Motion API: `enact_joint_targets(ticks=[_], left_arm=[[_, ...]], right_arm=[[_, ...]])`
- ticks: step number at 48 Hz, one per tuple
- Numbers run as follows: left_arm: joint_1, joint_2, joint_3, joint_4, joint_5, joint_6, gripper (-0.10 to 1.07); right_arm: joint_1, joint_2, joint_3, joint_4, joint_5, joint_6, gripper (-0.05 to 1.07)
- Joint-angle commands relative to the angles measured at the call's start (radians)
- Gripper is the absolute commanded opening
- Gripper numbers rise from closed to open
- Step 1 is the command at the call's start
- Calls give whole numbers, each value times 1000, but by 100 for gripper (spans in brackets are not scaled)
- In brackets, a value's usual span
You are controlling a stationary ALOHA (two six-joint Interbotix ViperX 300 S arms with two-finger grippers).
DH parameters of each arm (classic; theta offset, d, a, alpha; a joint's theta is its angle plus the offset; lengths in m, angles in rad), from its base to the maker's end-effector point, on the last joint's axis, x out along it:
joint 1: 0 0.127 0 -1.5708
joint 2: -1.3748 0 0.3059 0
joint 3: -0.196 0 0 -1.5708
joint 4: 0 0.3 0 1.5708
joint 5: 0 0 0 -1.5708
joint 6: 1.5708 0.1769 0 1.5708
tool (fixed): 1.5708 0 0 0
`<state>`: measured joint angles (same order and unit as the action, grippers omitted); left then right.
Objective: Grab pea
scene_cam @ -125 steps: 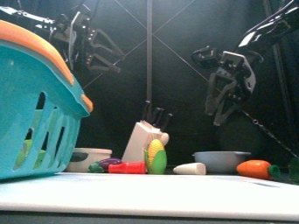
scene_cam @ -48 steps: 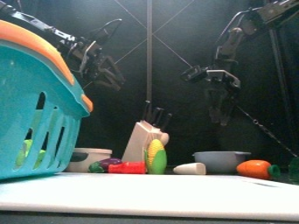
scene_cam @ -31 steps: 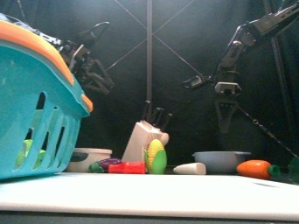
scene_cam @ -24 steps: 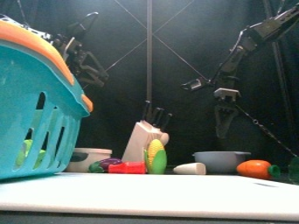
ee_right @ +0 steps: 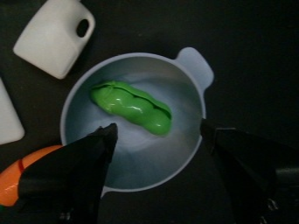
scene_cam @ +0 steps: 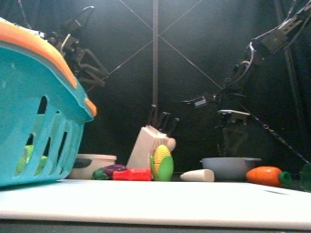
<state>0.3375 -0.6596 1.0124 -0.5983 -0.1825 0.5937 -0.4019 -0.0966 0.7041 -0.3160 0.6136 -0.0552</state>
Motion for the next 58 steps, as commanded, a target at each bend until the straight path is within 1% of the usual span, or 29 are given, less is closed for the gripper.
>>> enact_joint_targets(ticks=[1, 20, 34, 39, 43, 47, 58], left_arm=[[5, -2, -12, -2, -9, 2, 89], [15, -2, -9, -3, -9, 2, 89], [17, -3, -8, -5, -9, 2, 89], [18, -2, -6, -3, -9, 2, 89], [18, -3, -8, -3, -9, 2, 89], [18, -2, -8, -3, -9, 2, 89], [18, -3, -8, -3, -9, 0, 89]], right_arm=[[6, 0, -14, -2, -12, 3, 104], [-11, 83, -12, -8, -58, -3, 104], [-32, 95, -3, 0, -81, -3, 103], [-41, 97, 5, 0, -89, -3, 102], [-44, 100, 9, 6, -97, -3, 98], [-46, 104, 17, 11, -109, -3, 90], [-44, 100, 14, 5, -106, -3, 63]])
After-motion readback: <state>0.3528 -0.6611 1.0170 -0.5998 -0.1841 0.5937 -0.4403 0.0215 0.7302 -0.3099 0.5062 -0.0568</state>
